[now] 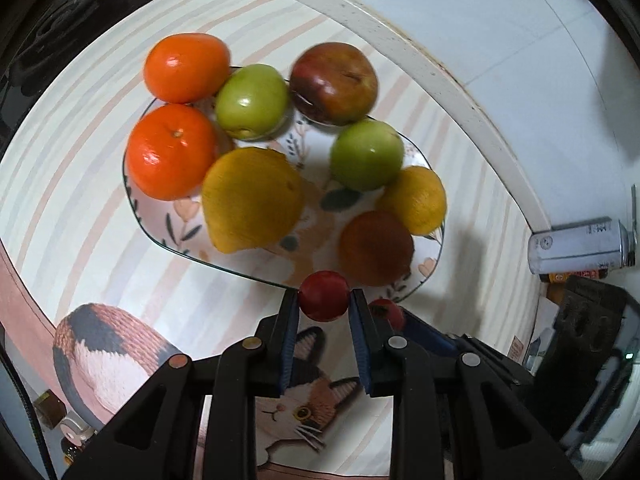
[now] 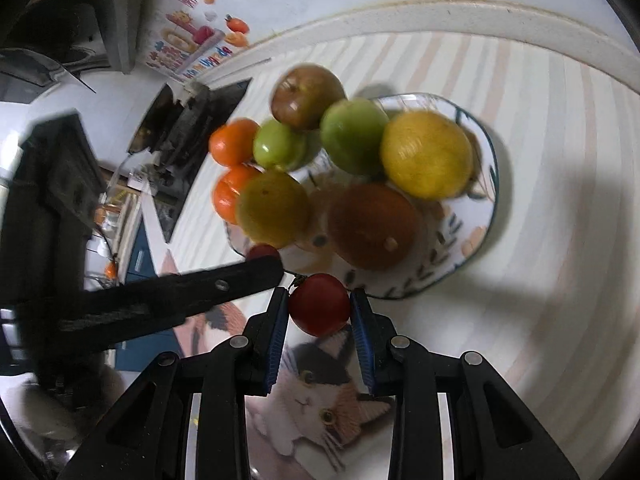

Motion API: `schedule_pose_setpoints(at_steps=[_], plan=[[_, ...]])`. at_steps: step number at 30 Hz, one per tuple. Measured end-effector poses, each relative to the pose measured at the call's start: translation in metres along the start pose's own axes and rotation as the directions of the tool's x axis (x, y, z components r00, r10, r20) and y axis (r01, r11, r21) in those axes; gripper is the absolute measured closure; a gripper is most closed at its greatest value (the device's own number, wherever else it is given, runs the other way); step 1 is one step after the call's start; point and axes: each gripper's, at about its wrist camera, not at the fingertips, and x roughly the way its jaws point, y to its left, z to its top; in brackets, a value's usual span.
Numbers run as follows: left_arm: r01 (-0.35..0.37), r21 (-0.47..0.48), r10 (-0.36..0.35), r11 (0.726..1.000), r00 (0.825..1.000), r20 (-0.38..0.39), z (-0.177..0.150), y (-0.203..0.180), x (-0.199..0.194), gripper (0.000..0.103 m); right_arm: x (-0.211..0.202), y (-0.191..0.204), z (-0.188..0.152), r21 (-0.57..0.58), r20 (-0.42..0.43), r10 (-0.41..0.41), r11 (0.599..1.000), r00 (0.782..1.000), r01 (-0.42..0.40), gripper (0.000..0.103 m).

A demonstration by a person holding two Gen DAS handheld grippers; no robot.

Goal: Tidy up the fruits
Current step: 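Lower both cherry tomatoes onto the plate and open both tools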

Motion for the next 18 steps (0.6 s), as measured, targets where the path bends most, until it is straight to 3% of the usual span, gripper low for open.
schedule_pose_setpoints(at_steps=[4,9,12,14,16,18], plan=[[0.027,-0.037,-0.027,0.999,1.000,-0.002,0.004,0.013,0.000,0.080,-0.008,0.008,0.030,-0.013,0.005,0.014,1.000,1.000,-0.014,0.069],[0.100,-0.111,-0.099,0.989,0.995,0.017,0.011,0.027,0.000,0.080,0.003,0.009,0.072,0.004,-0.062,0.052,0.999,0.997,-0.051,0.066],[0.100,-0.146,-0.099,0.984,0.995,0.014,0.015,0.029,0.000,0.078,0.009,0.002,0.088,0.056,-0.085,0.054,0.997,0.995,-0.050,0.034],[0.090,-0.152,-0.088,0.984,0.996,0.019,0.017,0.031,-0.002,0.078,0.003,-0.004,0.089,0.084,-0.080,0.065,0.995,0.995,-0.058,0.032],[0.081,-0.158,-0.079,0.984,0.997,0.020,0.017,0.034,-0.006,0.070,-0.001,-0.009,0.087,0.104,-0.087,0.072,0.993,0.994,-0.063,0.029],[0.054,-0.144,-0.051,0.988,0.998,0.024,0.015,0.035,-0.012,0.039,-0.009,-0.012,0.083,0.104,-0.087,0.042,0.994,0.995,-0.032,0.025]])
